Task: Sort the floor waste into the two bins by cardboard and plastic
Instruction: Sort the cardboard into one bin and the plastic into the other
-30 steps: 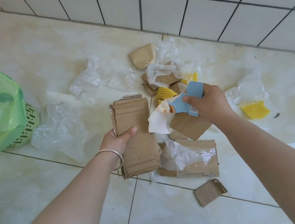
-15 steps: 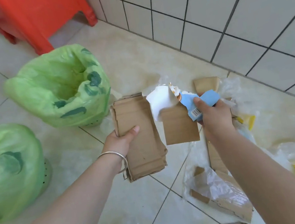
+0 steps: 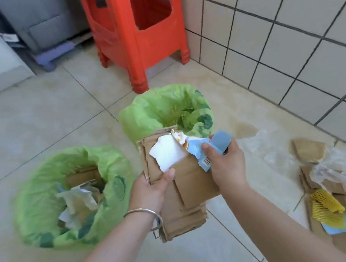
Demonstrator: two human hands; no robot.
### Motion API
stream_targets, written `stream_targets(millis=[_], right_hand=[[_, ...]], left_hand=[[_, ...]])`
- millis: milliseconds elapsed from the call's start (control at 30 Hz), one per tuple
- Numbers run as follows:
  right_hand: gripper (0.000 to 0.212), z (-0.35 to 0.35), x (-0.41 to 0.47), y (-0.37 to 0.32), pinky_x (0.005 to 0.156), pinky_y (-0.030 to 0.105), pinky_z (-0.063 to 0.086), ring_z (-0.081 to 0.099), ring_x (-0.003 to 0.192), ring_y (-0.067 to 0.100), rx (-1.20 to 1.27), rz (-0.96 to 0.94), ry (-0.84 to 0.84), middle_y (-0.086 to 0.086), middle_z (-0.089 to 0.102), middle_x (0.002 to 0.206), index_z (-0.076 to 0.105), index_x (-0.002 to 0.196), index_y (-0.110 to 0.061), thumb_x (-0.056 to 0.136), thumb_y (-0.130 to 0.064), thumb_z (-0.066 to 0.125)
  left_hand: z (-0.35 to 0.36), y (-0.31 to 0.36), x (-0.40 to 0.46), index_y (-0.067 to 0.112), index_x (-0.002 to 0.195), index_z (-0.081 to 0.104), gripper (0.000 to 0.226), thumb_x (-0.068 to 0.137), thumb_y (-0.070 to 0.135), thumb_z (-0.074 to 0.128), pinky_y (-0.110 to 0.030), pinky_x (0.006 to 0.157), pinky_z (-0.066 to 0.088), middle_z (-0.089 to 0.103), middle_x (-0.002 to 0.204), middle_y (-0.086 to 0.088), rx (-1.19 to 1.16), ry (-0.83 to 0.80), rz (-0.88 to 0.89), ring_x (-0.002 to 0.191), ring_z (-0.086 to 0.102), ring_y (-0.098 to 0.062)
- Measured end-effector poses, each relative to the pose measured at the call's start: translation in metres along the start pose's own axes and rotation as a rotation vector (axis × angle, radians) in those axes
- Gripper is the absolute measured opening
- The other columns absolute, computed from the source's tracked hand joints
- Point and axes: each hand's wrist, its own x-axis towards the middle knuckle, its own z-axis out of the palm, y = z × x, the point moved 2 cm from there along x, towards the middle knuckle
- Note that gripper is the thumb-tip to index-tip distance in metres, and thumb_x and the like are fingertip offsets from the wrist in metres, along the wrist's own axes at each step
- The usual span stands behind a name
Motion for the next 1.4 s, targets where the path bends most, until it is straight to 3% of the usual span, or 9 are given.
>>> stream_targets(millis=[133, 367, 633, 733, 800, 933, 1033, 1133, 1400], right_hand=[[0.048, 0.075, -0.021, -0.01, 0.06, 0.007, 0.045, 0.058, 0.087, 0.013, -0.112, -0.095, -0.18, -0.007, 0.056, 0.099, 0.043, 0.128, -0.025, 0.086, -0.021, 0.065], [0.078, 0.191, -0.072, -0.013, 0.113, 0.041, 0.033, 0.038, 0.134, 0.016, -0.053, -0.289, -0.488, -0.005, 0.037, 0.144, 0.006, 0.148, -0.03, 0.089, -0.022, 0.056], [0.046, 0.24, -0.073, 0.023, 0.066, 0.031, 0.051, 0.057, 0.075, 0.015, -0.309, -0.15, -0.442, -0.005, 0.055, 0.087, 0.033, 0.111, -0.035, 0.085, -0.019, 0.066], [0.045, 0.246, -0.075, 0.041, 0.07, 0.036, 0.05, 0.056, 0.079, 0.021, -0.482, -0.166, -0.372, 0.005, 0.059, 0.103, 0.033, 0.122, -0.024, 0.088, -0.021, 0.062], [0.043, 0.251, -0.076, 0.048, 0.073, 0.037, 0.048, 0.058, 0.087, 0.026, -0.596, -0.242, -0.342, 0.008, 0.061, 0.112, 0.033, 0.125, -0.02, 0.09, -0.017, 0.059], [0.039, 0.266, -0.068, 0.062, 0.073, 0.038, 0.046, 0.06, 0.102, 0.031, -0.896, -0.323, -0.362, 0.011, 0.059, 0.118, 0.034, 0.124, -0.012, 0.091, -0.015, 0.056], [0.044, 0.272, -0.062, 0.073, 0.08, 0.037, 0.047, 0.058, 0.108, 0.03, -1.044, -0.302, -0.381, 0.013, 0.055, 0.122, 0.032, 0.127, -0.007, 0.092, -0.019, 0.056], [0.04, 0.278, -0.059, 0.084, 0.083, 0.032, 0.046, 0.057, 0.11, 0.027, -1.18, -0.318, -0.358, 0.012, 0.05, 0.126, 0.034, 0.125, -0.006, 0.093, -0.02, 0.055], [0.032, 0.287, -0.062, 0.084, 0.09, 0.032, 0.041, 0.041, 0.121, 0.027, -1.511, -0.446, -0.349, 0.012, 0.038, 0.13, 0.035, 0.126, -0.007, 0.097, -0.02, 0.041]], left_hand=[[-0.067, 0.011, 0.009, 0.016, 0.087, 0.071, 0.011, 0.079, 0.023, 0.073, -0.03, 0.076, 0.049, 0.071, 0.083, 0.0, 0.056, 0.151, 0.108, 0.082, 0.066, -0.02], [-0.183, 0.016, 0.025, 0.018, 0.079, 0.066, 0.009, 0.078, 0.023, 0.074, -0.005, 0.053, 0.043, 0.065, 0.072, 0.013, 0.085, 0.451, 0.301, 0.054, 0.055, 0.016], [-0.238, -0.021, 0.06, 0.009, 0.095, 0.068, 0.017, 0.079, 0.013, 0.071, -0.025, 0.072, 0.04, 0.07, 0.095, -0.009, 0.312, 0.394, 0.157, 0.09, 0.063, -0.02], [-0.234, -0.029, 0.073, 0.008, 0.103, 0.066, 0.021, 0.082, 0.011, 0.066, -0.025, 0.075, 0.04, 0.069, 0.104, -0.012, 0.41, 0.259, 0.058, 0.096, 0.062, -0.025], [-0.233, -0.031, 0.084, 0.008, 0.081, 0.062, 0.006, 0.086, 0.009, 0.059, -0.025, 0.062, 0.038, 0.064, 0.083, -0.012, 0.57, 0.165, -0.003, 0.077, 0.055, -0.025], [-0.231, -0.035, 0.104, 0.016, 0.059, 0.036, 0.037, 0.095, 0.009, 0.042, -0.022, 0.048, 0.024, 0.037, 0.061, -0.002, 0.859, 0.066, -0.139, 0.06, 0.036, -0.018], [-0.229, -0.039, 0.117, 0.006, 0.089, 0.06, 0.026, 0.097, 0.009, 0.035, -0.022, 0.068, 0.04, 0.059, 0.09, -0.011, 1.027, 0.008, -0.199, 0.087, 0.054, -0.024], [-0.225, -0.043, 0.126, 0.004, 0.123, 0.055, 0.033, 0.098, 0.012, 0.035, -0.028, 0.095, 0.043, 0.058, 0.121, -0.012, 1.136, 0.008, -0.27, 0.113, 0.055, -0.023], [-0.212, -0.057, 0.122, 0.004, 0.139, 0.031, 0.063, 0.085, 0.016, 0.061, -0.04, 0.098, 0.043, 0.05, 0.136, -0.015, 1.076, 0.199, -0.324, 0.124, 0.051, -0.032]])
